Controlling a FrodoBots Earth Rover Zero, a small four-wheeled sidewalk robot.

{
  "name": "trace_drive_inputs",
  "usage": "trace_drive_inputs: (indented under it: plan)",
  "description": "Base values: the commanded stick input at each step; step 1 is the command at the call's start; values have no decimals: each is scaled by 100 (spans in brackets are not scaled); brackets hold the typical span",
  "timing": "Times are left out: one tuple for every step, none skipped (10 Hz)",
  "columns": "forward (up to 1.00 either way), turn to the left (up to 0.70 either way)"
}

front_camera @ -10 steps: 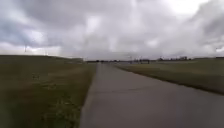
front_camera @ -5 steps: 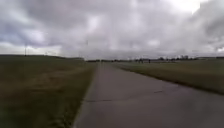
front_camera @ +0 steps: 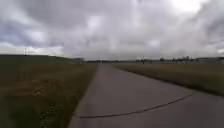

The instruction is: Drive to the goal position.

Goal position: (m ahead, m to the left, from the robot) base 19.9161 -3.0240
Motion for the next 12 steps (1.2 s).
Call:
trace_drive_inputs:
  plan:
    - [100,33]
    - [100,10]
    - [100,0]
    - [100,0]
    - [100,0]
    - [100,0]
    - [100,0]
    - [100,0]
    - [100,0]
    - [100,0]
    - [100,0]
    - [100,0]
